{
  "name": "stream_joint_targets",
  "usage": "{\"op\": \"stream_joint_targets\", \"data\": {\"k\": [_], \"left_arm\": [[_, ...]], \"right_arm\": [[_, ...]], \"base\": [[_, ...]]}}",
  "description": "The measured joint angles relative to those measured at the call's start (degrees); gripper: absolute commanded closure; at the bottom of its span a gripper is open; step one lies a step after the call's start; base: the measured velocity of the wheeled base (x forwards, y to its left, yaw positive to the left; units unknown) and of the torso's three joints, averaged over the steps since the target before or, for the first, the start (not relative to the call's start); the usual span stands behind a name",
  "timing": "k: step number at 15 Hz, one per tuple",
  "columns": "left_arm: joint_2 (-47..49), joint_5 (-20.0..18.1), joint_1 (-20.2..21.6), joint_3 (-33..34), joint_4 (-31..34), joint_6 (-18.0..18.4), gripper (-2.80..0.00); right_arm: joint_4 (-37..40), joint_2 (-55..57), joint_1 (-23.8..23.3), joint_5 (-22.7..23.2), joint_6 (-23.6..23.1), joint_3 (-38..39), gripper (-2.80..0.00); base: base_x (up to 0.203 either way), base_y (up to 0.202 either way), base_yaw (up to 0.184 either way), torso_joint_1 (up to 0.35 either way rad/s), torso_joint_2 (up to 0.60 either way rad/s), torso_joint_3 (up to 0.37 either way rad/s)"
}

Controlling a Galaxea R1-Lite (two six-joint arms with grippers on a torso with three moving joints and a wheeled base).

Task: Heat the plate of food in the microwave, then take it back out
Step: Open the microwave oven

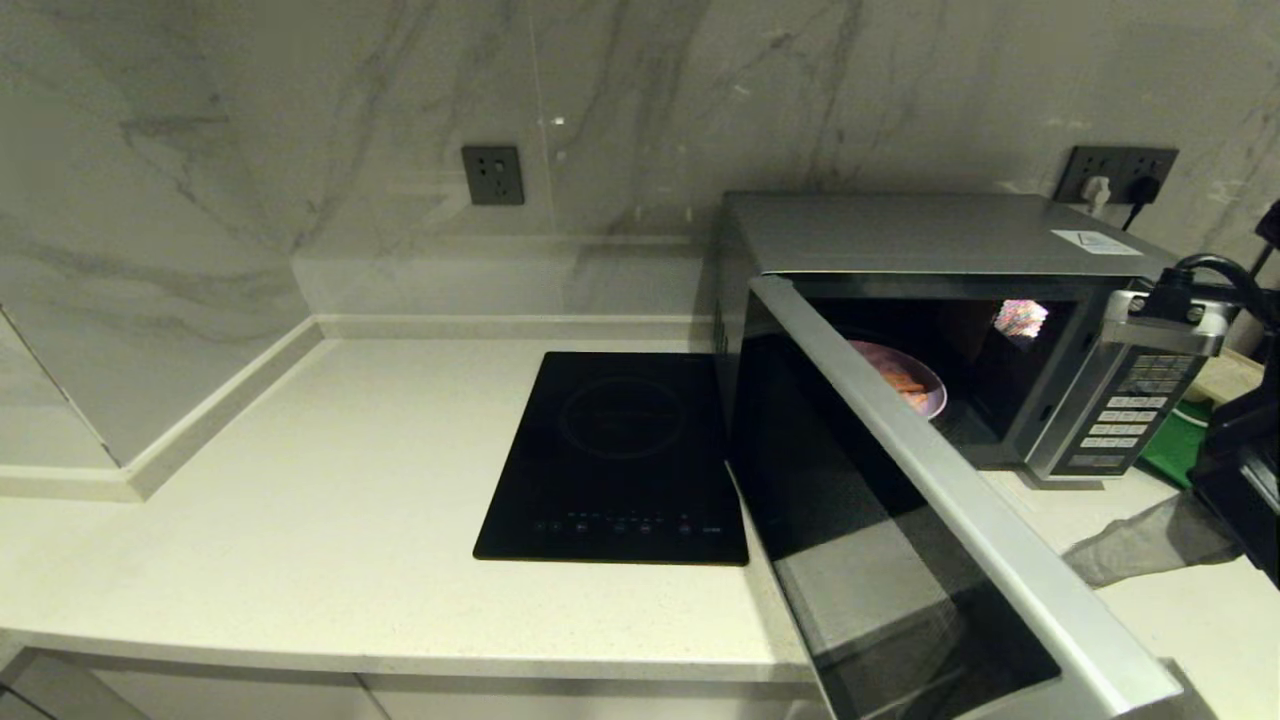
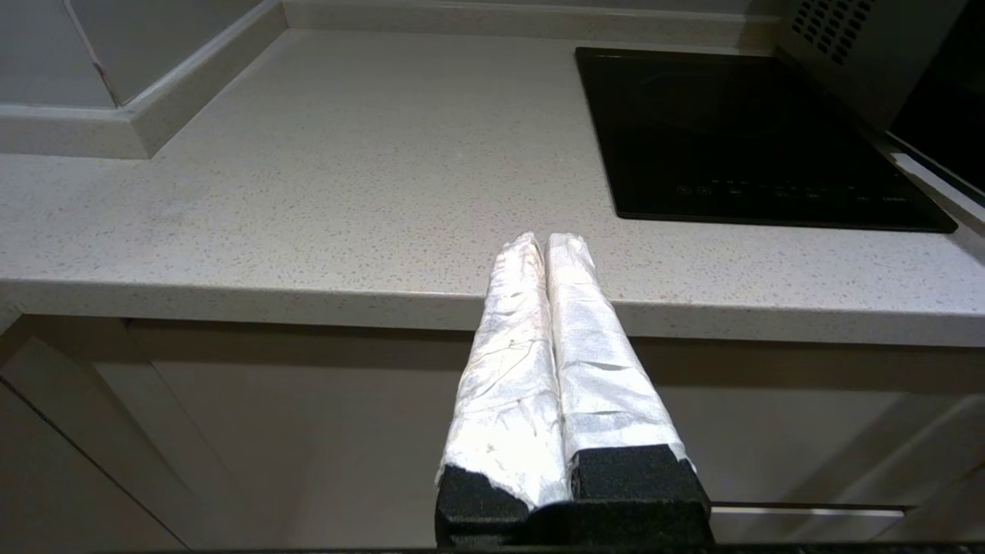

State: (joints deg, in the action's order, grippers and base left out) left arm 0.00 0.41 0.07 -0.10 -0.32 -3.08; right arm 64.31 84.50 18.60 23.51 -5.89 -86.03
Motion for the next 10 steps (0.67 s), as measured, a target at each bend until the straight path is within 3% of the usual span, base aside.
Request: {"op": "stream_joint_targets", "data": {"k": [5, 8, 10], "left_arm": [[0.00, 0.00, 0.00, 0.00, -0.01, 0.00, 0.00], [0.00, -0.01, 0.00, 0.00, -0.01, 0.00, 0.00], [0.00, -0.01, 0.00, 0.00, 0.01, 0.00, 0.00]], "right_arm": [[-2.45, 1.33, 3.54, 0.00, 0.98, -0.11, 0.00], [-4.88, 2.54, 5.38, -0.77, 5.41, -0.21, 0.00], [-7.34, 2.97, 5.46, -5.32, 12.32, 0.19, 0.00]], "base": [[0.000, 0.000, 0.000, 0.000, 0.00, 0.000], [0.000, 0.000, 0.000, 0.000, 0.00, 0.000], [0.000, 0.000, 0.000, 0.000, 0.00, 0.000]]}}
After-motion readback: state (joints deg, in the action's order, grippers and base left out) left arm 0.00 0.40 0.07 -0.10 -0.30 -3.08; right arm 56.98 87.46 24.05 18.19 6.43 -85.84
